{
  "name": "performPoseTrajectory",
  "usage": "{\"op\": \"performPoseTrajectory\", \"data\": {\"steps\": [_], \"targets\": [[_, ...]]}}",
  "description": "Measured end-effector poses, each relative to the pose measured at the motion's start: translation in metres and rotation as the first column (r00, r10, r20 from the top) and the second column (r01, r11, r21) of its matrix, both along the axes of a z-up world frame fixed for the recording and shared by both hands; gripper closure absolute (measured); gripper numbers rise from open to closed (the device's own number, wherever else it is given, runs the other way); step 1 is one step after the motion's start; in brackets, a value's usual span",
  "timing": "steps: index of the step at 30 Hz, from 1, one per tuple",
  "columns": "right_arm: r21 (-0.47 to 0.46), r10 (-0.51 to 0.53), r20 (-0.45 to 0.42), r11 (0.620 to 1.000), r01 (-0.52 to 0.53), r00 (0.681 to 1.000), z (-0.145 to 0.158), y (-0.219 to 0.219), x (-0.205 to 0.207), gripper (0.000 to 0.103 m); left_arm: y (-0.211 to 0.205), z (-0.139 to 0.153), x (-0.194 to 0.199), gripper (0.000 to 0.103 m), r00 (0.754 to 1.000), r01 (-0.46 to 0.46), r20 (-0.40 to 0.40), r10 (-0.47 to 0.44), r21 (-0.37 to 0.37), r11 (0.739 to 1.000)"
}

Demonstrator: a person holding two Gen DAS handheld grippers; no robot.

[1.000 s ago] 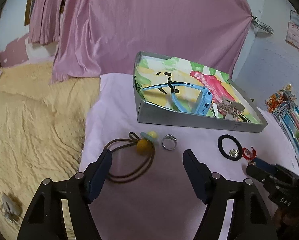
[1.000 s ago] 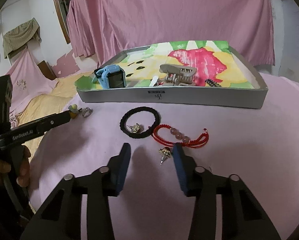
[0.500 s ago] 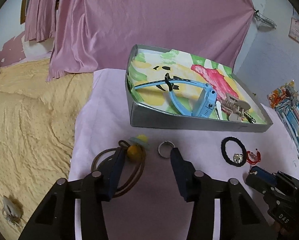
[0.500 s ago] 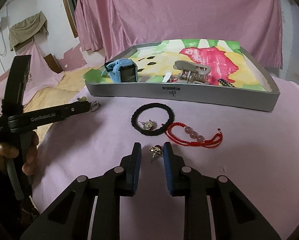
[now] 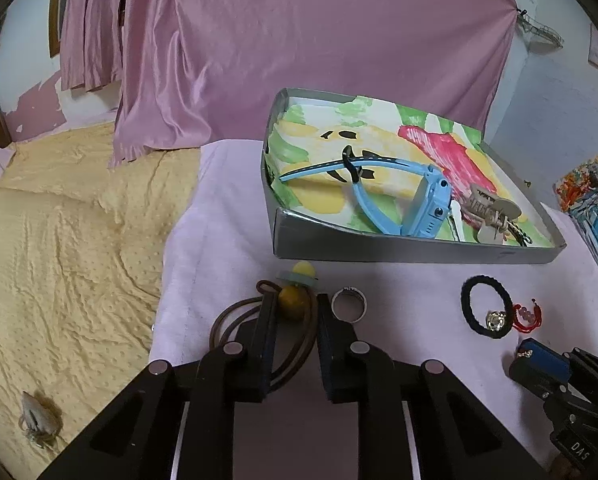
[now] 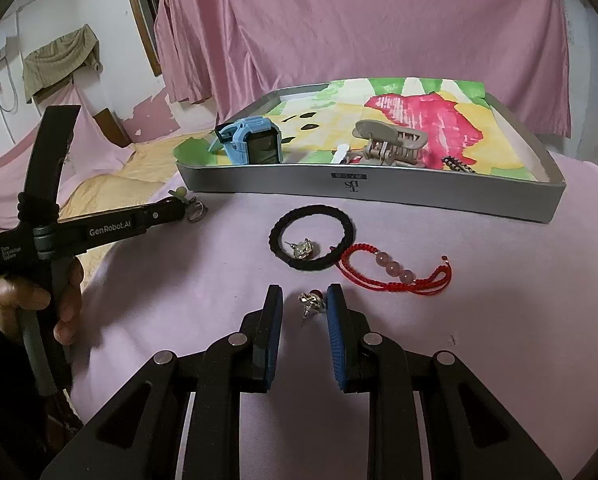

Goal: Organize jewelry
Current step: 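Grasp the small silver earring with the right tool while the left tool lifts the hair tie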

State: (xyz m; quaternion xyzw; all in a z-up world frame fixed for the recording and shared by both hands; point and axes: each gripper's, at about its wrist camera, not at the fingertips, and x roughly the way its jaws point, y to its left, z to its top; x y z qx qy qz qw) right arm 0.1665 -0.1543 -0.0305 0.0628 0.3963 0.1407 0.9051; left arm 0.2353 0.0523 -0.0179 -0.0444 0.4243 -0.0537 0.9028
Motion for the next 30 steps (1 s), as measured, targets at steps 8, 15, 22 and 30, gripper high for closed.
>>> {"op": "performPoseTrajectory", "data": {"steps": [8, 15, 22, 30], "targets": [[0.020, 0.014, -0.003, 1.000, -0.014, 1.000, -0.001, -0.001, -0.002, 0.088, -0.014, 0.002, -0.018, 0.085, 0.999, 0.039, 0.009, -0.039, -0.003, 0.999], [0.019, 0.039, 0.000, 0.999, -0.039, 0.999, 0.000, 0.000, -0.004, 0.091, -0.025, 0.002, -0.041, 0.085, 0.998, 0.064, 0.020, -0.064, -0.035, 0.997], [0.061, 0.054, 0.033, 0.997, -0.056, 0.998, 0.003, -0.005, -0.009, 0.091, -0.034, 0.016, -0.059, 0.086, 0.994, 0.090, 0.071, -0.086, -0.059, 0.994], [0.075, 0.014, 0.112, 0.997, -0.023, 0.994, 0.022, -0.029, -0.010, 0.091, -0.055, 0.045, -0.057, 0.086, 0.980, 0.131, 0.163, -0.115, -0.090, 0.987]]}}
